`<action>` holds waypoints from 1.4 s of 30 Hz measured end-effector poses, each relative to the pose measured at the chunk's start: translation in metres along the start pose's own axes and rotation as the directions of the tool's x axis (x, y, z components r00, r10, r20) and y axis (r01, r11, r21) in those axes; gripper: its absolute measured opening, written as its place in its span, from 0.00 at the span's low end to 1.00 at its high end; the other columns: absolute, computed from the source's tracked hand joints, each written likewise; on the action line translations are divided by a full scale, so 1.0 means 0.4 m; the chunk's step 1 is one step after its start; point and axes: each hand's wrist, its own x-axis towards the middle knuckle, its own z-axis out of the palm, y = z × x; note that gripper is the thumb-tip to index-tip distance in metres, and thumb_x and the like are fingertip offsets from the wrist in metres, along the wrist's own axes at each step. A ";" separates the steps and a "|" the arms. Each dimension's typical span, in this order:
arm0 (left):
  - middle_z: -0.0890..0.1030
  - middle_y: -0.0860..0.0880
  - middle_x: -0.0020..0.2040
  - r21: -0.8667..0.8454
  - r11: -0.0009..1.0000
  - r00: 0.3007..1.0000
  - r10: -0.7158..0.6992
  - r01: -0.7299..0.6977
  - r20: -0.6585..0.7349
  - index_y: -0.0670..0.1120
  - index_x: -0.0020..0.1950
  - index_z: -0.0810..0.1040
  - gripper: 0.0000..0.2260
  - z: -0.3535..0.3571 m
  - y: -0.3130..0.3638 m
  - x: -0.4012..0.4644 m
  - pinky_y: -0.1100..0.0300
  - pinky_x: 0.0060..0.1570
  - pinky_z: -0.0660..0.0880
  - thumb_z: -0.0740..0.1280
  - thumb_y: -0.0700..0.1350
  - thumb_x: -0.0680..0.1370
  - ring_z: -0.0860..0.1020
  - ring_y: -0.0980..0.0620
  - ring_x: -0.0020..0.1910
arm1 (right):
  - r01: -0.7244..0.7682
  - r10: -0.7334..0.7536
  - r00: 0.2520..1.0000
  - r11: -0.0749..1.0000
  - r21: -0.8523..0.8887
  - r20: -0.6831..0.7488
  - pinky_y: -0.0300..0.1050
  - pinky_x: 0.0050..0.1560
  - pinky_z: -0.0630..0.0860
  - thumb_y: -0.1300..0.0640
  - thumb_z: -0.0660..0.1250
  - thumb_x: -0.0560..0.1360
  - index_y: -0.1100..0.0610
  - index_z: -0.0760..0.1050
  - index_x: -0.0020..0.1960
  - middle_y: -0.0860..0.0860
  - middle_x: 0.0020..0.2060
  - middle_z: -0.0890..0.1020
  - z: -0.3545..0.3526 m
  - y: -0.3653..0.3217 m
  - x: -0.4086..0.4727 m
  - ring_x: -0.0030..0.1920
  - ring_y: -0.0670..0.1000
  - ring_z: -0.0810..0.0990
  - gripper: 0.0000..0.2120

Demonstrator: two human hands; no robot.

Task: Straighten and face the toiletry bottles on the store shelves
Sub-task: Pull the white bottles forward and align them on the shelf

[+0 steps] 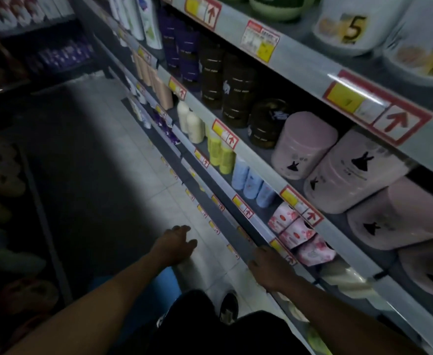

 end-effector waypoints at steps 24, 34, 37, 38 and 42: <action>0.73 0.45 0.75 0.351 0.842 0.912 0.367 -0.409 0.183 0.46 0.78 0.68 0.25 -0.343 0.145 0.495 0.54 0.70 0.69 0.63 0.56 0.83 0.72 0.45 0.73 | -0.310 0.330 0.943 0.917 0.252 -0.039 0.51 0.66 0.73 0.39 0.52 0.84 0.55 0.70 0.73 0.57 0.70 0.74 -0.079 -0.132 0.247 0.68 0.59 0.74 0.26; 0.76 0.43 0.72 0.359 0.645 0.729 0.506 -0.675 0.462 0.48 0.74 0.71 0.22 -0.457 0.070 0.688 0.50 0.65 0.74 0.62 0.57 0.83 0.75 0.42 0.68 | -0.480 0.556 0.831 0.717 0.506 0.002 0.53 0.70 0.73 0.40 0.56 0.83 0.55 0.71 0.75 0.56 0.73 0.73 -0.034 -0.463 0.381 0.74 0.58 0.71 0.27; 0.73 0.45 0.75 0.397 0.586 0.698 0.482 -0.706 0.529 0.49 0.77 0.68 0.25 -0.444 0.043 0.709 0.51 0.66 0.72 0.60 0.58 0.83 0.73 0.43 0.71 | -0.461 0.541 0.841 0.706 0.538 0.010 0.54 0.69 0.73 0.40 0.57 0.84 0.55 0.69 0.76 0.56 0.72 0.73 0.001 -0.510 0.386 0.72 0.57 0.71 0.27; 0.70 0.45 0.77 0.405 0.582 0.697 0.465 -0.706 0.547 0.49 0.79 0.67 0.26 -0.431 0.036 0.712 0.52 0.68 0.71 0.60 0.58 0.84 0.71 0.43 0.73 | -0.459 0.537 0.844 0.700 0.547 0.021 0.54 0.68 0.74 0.40 0.57 0.84 0.55 0.69 0.76 0.56 0.71 0.73 0.019 -0.514 0.386 0.71 0.57 0.71 0.27; 0.74 0.42 0.73 0.412 0.578 0.697 0.457 -0.705 0.553 0.44 0.72 0.74 0.22 -0.345 0.022 0.716 0.53 0.65 0.73 0.62 0.55 0.83 0.74 0.42 0.69 | -0.471 0.555 0.830 0.645 0.601 0.055 0.54 0.67 0.75 0.41 0.59 0.84 0.55 0.69 0.75 0.56 0.70 0.74 0.110 -0.485 0.389 0.70 0.56 0.73 0.26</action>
